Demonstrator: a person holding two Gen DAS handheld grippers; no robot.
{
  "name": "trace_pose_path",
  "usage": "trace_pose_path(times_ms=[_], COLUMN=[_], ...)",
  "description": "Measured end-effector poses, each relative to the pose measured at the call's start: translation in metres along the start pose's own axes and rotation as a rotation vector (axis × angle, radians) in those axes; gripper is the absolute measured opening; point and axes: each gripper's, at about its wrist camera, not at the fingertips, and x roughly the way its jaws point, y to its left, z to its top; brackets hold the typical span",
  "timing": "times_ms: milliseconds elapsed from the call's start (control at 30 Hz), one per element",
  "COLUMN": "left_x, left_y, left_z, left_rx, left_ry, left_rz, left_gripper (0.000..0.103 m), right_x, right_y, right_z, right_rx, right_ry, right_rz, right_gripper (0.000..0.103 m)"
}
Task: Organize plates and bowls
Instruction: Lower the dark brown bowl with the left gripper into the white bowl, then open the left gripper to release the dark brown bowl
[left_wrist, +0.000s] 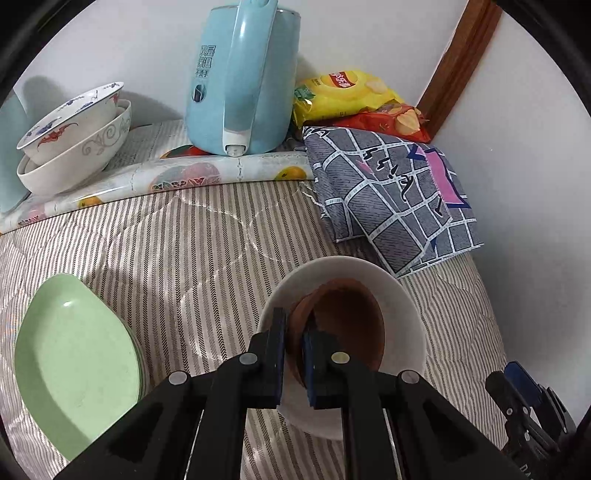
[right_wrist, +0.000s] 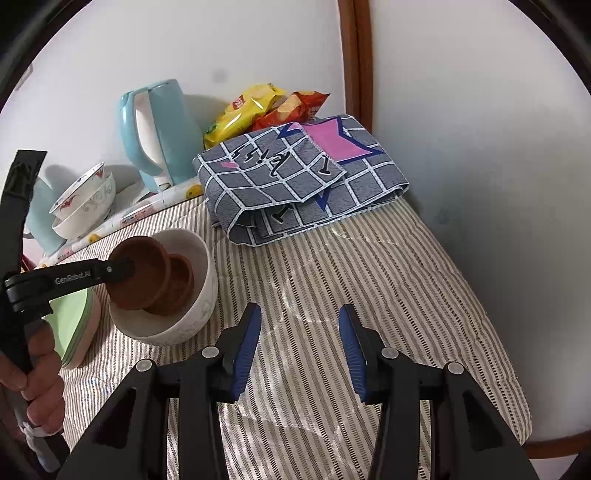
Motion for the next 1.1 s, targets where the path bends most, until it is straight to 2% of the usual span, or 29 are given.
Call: trace_pose_path(times_ms=[467,900,1100], left_x=[0.019,0.018,0.017], left_y=[-0.004,-0.005,-0.005], left_z=[0.000,-0.003,-0.005], left_rx=[0.006,0.010,0.010], left_ry=[0.031,0.031,0.039], left_rz=[-0.023,-0.065,-0.062], left_gripper=[0.010,0.011,0.011], right_x=[0.000,0.005,0.006], right_y=[0.005,0.015,0.023], right_z=[0.002,0.000,0.001], right_rx=[-0.030,-0.064,-0.078], right_ry=[-0.001,0.011,0.019], right_rz=[-0.013,-0.004,0.013], right_gripper=[0.043,0.043,0.043])
